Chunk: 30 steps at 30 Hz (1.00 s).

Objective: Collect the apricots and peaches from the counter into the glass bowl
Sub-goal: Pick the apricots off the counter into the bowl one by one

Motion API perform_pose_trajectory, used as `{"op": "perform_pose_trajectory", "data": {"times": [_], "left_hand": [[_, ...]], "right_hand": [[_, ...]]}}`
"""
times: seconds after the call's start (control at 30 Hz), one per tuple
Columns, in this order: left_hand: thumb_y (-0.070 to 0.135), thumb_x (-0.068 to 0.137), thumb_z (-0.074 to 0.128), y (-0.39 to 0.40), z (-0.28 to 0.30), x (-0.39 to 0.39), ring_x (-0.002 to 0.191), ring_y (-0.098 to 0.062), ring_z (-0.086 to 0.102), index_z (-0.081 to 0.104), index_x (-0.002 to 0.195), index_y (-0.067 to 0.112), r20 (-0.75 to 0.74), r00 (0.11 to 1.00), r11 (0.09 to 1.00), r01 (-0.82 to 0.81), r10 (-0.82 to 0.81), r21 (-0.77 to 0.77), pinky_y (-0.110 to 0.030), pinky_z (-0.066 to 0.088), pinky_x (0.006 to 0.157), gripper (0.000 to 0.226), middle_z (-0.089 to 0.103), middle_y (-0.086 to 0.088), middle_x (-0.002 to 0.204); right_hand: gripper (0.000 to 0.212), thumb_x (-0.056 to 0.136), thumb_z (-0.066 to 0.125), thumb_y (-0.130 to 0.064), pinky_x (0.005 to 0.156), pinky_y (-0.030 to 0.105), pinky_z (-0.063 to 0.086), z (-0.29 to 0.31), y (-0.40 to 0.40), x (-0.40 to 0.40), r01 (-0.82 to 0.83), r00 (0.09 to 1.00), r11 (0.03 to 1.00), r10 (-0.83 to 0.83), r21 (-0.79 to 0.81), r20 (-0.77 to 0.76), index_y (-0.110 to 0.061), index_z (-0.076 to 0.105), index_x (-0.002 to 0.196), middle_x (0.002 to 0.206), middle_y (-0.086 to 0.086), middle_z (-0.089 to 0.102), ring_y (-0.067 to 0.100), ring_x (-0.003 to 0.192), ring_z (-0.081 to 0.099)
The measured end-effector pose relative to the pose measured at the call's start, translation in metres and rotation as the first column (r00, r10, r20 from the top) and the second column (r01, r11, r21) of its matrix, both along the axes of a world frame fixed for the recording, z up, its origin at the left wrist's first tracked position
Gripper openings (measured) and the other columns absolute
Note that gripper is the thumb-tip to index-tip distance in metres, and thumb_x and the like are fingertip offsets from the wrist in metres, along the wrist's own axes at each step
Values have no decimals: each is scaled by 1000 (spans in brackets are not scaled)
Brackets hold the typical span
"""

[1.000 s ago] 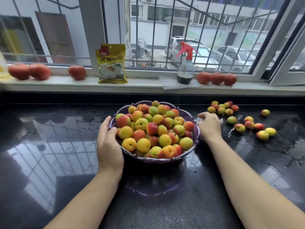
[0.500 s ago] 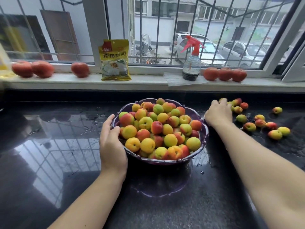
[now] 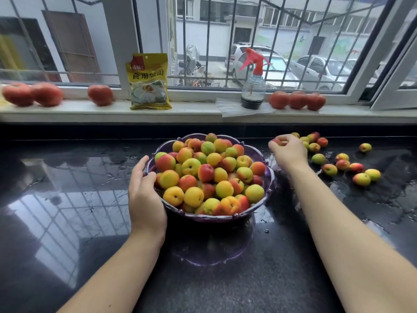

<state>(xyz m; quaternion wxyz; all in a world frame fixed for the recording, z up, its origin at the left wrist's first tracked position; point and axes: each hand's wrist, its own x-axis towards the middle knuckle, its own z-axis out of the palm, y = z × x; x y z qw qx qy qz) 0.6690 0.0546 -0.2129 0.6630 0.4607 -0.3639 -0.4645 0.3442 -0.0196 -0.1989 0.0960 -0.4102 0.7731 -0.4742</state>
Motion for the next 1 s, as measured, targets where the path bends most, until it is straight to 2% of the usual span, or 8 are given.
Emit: {"op": "perform_pose_trajectory", "data": {"times": [0.1,0.23,0.43,0.63,0.73,0.8,0.93,1.0], "left_hand": [[17,106,44,1,0,1,120,-10,65,62,142,30,8,1000,1000,1,-1,9,-33,55,95,43,65,8,132],[16,108,43,3,3,0,119,-11,66,61,143,31,-14,1000,1000,18,-18,17,-33,56,92,42,66,9,130],[19,109,46,4,5,1,118,-10,67,59,145,30,-42,999,999,32,-30,31,-32,56,92,40,66,9,130],[25,109,45,3,2,1,124,-13,65,60,143,31,-41,999,999,18,-17,31,-36,54,101,38,66,10,131],[29,100,50,3,1,1,122,-14,67,63,137,34,-56,998,999,29,-27,32,-34,55,96,40,68,5,132],[26,103,50,3,2,1,120,-14,68,63,137,33,-57,998,999,28,-26,33,-34,56,93,38,68,4,132],[21,106,47,3,2,0,120,-16,68,61,140,31,-47,998,999,32,-30,27,-35,57,92,39,68,3,132],[19,107,46,3,3,0,120,-15,68,61,139,32,-37,999,999,26,-25,29,-36,57,94,38,68,3,132]], "right_hand": [[17,95,69,-20,78,31,53,38,31,16,-350,793,899,434,-264,427,-13,71,111,102,6,75,20,88,66],[22,93,72,-20,90,35,54,79,69,30,-691,717,721,675,54,172,-22,69,114,107,0,77,17,102,71],[23,92,73,-19,86,29,55,90,76,55,-584,767,730,640,355,-53,-27,69,113,103,-6,72,12,98,68],[14,96,65,-16,63,23,44,92,67,31,-415,904,904,422,103,-63,-25,70,104,92,-7,66,8,80,60],[17,95,61,-11,68,31,50,80,59,10,-375,926,912,377,167,25,-24,72,91,97,6,73,20,84,67],[22,95,60,-8,68,27,49,70,55,-9,-223,968,949,242,222,-61,-25,72,86,98,6,72,23,83,65],[36,86,56,-10,104,39,46,46,53,-47,236,927,882,-79,408,-367,-20,71,118,130,14,62,38,120,55],[44,88,55,-15,109,42,38,31,56,-51,342,907,819,-160,460,-390,-17,62,132,142,18,50,40,131,44]]}}
